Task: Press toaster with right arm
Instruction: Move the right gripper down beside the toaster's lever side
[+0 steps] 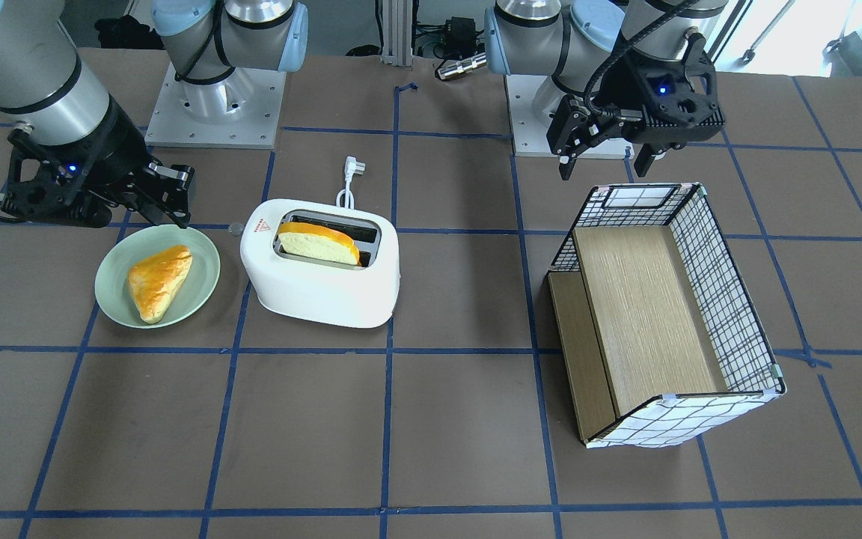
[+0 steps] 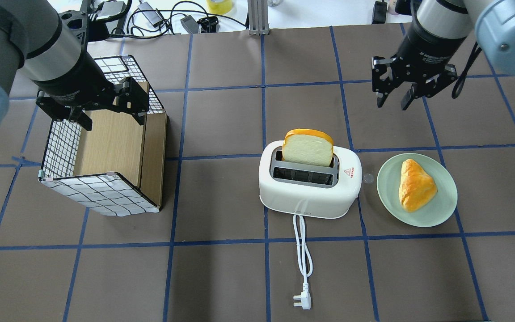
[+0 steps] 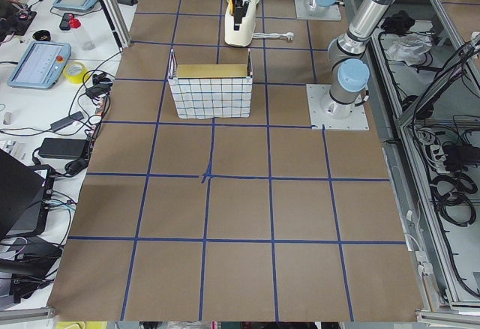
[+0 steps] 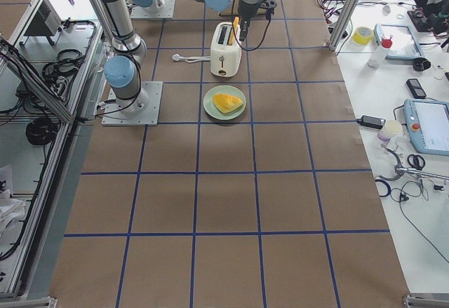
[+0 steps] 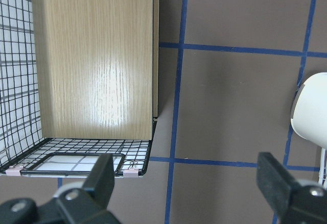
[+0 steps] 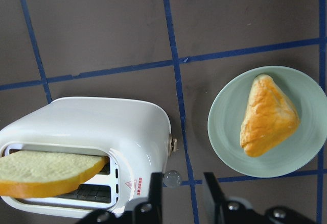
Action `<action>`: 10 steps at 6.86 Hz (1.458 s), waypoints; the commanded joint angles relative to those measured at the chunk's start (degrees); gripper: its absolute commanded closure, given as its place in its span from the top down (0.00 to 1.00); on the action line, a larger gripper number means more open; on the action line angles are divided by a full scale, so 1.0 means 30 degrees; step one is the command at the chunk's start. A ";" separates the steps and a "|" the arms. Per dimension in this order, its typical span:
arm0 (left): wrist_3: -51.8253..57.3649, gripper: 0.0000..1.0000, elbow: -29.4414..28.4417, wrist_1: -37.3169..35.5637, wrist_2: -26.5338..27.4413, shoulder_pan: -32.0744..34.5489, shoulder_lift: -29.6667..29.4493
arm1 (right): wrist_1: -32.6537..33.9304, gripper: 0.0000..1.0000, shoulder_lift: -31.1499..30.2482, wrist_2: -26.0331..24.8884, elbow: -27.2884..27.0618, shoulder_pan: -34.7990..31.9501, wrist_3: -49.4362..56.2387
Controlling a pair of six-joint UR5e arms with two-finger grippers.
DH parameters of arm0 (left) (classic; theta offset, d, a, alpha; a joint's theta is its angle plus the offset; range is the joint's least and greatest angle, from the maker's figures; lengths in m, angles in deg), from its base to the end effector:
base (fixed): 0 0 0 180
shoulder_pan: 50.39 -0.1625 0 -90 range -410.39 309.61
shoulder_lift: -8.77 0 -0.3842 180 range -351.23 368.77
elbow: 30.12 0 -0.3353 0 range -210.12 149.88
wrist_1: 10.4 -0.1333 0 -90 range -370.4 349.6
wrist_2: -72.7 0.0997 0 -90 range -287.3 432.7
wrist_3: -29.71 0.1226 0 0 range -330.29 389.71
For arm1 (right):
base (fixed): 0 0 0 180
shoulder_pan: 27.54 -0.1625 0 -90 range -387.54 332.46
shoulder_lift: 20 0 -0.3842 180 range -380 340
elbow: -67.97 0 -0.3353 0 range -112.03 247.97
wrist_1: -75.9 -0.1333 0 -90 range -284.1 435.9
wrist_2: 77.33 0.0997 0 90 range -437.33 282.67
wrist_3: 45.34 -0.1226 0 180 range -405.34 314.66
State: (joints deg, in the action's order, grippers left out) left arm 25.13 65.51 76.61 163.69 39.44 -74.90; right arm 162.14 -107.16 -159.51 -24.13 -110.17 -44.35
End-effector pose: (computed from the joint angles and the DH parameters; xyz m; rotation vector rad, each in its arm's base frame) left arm -0.1300 -0.4007 0.4325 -0.1304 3.1224 -0.1016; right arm 0.0932 -0.4489 0.3822 0.1817 2.9818 0.2117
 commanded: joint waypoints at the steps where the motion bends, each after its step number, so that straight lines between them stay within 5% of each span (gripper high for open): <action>1: 0.0000 1.00 0.0000 0.0001 -0.0006 0.0001 0.0000 | -0.1089 0.00 -0.0011 0.2537 -0.1547 0.1380 0.2626; 2: 0.0000 1.00 0.0000 0.0001 -0.0006 0.0001 0.0000 | -0.0945 0.00 -0.0098 0.3825 -0.2860 0.1410 0.2889; 10: 0.0000 1.00 0.0000 0.0001 -0.0006 0.0001 0.0000 | 0.2425 0.00 0.0019 0.5039 -0.6651 0.2611 0.5353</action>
State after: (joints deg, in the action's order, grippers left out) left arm 25.13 65.51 76.62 163.67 39.44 -74.90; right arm 167.97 -107.11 -144.53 -43.31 -102.42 -28.32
